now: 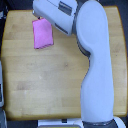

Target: Folding a cloth

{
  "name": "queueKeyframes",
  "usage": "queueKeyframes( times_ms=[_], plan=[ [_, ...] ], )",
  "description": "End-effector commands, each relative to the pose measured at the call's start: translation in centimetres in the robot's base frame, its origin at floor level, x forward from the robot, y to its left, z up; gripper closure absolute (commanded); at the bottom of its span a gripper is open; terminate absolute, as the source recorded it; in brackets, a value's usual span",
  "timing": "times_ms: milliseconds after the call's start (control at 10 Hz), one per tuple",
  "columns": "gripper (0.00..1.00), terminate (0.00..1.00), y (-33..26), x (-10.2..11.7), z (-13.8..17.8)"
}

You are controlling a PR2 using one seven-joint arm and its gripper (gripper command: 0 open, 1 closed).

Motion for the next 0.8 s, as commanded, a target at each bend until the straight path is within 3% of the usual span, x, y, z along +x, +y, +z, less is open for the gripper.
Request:
queueKeyframes(
  times_ms=[0,200,400,700],
  plan=[
    [0.00,0.00,-9.5,-0.5,1.0],
    [0.00,0.00,-14.8,-0.9,0.0],
    [0.00,0.00,-20.4,-3.2,-0.2],
    [0.00,0.00,-26.4,-3.5,-0.1]
  ],
)
